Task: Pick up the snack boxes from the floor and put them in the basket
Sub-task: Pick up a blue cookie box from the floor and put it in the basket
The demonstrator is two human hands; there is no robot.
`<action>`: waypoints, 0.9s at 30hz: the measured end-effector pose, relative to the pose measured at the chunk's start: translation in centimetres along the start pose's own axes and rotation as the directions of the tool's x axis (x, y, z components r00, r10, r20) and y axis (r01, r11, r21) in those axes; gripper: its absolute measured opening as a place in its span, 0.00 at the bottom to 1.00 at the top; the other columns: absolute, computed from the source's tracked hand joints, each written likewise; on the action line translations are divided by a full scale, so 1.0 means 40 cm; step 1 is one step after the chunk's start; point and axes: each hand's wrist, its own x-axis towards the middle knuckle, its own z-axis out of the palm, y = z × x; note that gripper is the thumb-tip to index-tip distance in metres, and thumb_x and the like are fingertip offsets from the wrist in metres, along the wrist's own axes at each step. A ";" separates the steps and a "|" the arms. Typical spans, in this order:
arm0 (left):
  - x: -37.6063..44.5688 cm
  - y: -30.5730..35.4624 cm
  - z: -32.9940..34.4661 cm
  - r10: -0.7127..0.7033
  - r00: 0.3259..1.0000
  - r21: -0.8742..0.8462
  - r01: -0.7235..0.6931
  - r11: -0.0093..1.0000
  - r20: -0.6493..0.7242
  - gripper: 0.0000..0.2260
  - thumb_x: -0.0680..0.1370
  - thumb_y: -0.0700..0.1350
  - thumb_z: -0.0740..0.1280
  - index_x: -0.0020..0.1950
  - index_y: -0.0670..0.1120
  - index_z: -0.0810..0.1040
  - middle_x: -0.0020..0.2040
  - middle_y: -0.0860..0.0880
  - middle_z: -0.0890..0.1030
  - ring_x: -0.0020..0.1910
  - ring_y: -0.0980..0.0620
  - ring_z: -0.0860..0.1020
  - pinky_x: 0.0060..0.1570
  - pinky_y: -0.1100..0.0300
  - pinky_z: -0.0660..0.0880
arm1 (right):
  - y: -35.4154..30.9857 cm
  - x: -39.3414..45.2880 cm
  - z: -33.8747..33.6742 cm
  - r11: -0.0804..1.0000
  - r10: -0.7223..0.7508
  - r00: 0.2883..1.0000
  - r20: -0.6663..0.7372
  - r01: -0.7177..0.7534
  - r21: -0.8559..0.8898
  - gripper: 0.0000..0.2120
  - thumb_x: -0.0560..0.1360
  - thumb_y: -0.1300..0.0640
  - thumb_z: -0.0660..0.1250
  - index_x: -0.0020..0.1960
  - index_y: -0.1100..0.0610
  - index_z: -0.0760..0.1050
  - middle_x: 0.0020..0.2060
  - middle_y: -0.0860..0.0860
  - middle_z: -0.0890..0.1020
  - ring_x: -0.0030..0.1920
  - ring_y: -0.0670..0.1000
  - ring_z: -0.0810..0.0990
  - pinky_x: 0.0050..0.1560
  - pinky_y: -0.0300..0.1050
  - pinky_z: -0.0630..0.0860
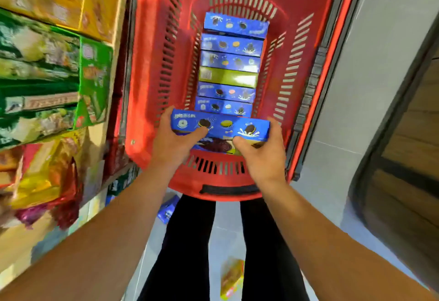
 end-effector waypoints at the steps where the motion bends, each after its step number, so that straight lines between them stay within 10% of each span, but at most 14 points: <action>1: 0.030 -0.014 0.012 -0.005 1.000 -0.006 0.004 1.000 -0.013 0.42 0.62 0.52 0.79 0.73 0.49 0.64 0.57 0.54 0.79 0.51 0.61 0.77 0.54 0.68 0.71 | 0.026 0.022 0.028 1.000 0.014 1.000 -0.001 -0.014 0.011 0.24 0.63 0.55 0.78 0.49 0.38 0.70 0.49 0.47 0.82 0.46 0.44 0.81 0.43 0.28 0.72; 7: 0.205 -0.145 0.119 0.035 0.999 -0.017 -0.035 0.999 0.031 0.40 0.61 0.40 0.81 0.68 0.49 0.64 0.51 0.56 0.78 0.41 0.71 0.76 0.47 0.73 0.73 | 0.198 0.161 0.144 0.991 0.135 0.991 -0.019 -0.135 0.024 0.26 0.58 0.48 0.75 0.55 0.49 0.73 0.48 0.53 0.82 0.45 0.52 0.83 0.47 0.51 0.81; 17: 0.378 -0.326 0.259 0.051 0.999 0.082 -0.052 0.995 0.012 0.29 0.61 0.40 0.81 0.51 0.56 0.67 0.45 0.63 0.77 0.39 0.72 0.76 0.41 0.76 0.71 | 0.371 0.359 0.273 0.962 0.250 0.967 -0.057 -0.255 -0.098 0.31 0.56 0.52 0.77 0.57 0.49 0.70 0.50 0.47 0.82 0.48 0.49 0.82 0.53 0.47 0.79; 21: 0.406 -0.344 0.300 0.021 0.999 0.120 -0.017 0.993 -0.028 0.31 0.62 0.44 0.80 0.61 0.48 0.70 0.49 0.56 0.80 0.42 0.62 0.78 0.38 0.73 0.69 | 0.410 0.414 0.307 0.954 0.237 0.967 -0.098 -0.251 -0.167 0.30 0.60 0.57 0.79 0.58 0.57 0.71 0.49 0.49 0.80 0.44 0.47 0.79 0.38 0.30 0.69; 24: 0.437 -0.350 0.319 -0.048 0.999 0.046 0.049 0.998 -0.011 0.34 0.63 0.40 0.79 0.65 0.47 0.69 0.46 0.59 0.79 0.36 0.72 0.76 0.42 0.74 0.73 | 0.421 0.438 0.317 0.939 0.277 0.957 -0.089 -0.289 -0.185 0.23 0.62 0.62 0.75 0.53 0.55 0.67 0.41 0.46 0.76 0.37 0.46 0.76 0.30 0.33 0.67; 27: 0.442 -0.347 0.310 -0.101 0.995 0.025 0.101 0.995 -0.004 0.34 0.62 0.40 0.77 0.66 0.49 0.69 0.48 0.58 0.81 0.46 0.61 0.81 0.53 0.61 0.77 | 0.415 0.421 0.309 0.935 0.260 0.965 -0.025 -0.258 -0.244 0.25 0.62 0.60 0.76 0.52 0.51 0.65 0.47 0.49 0.79 0.43 0.47 0.79 0.29 0.30 0.67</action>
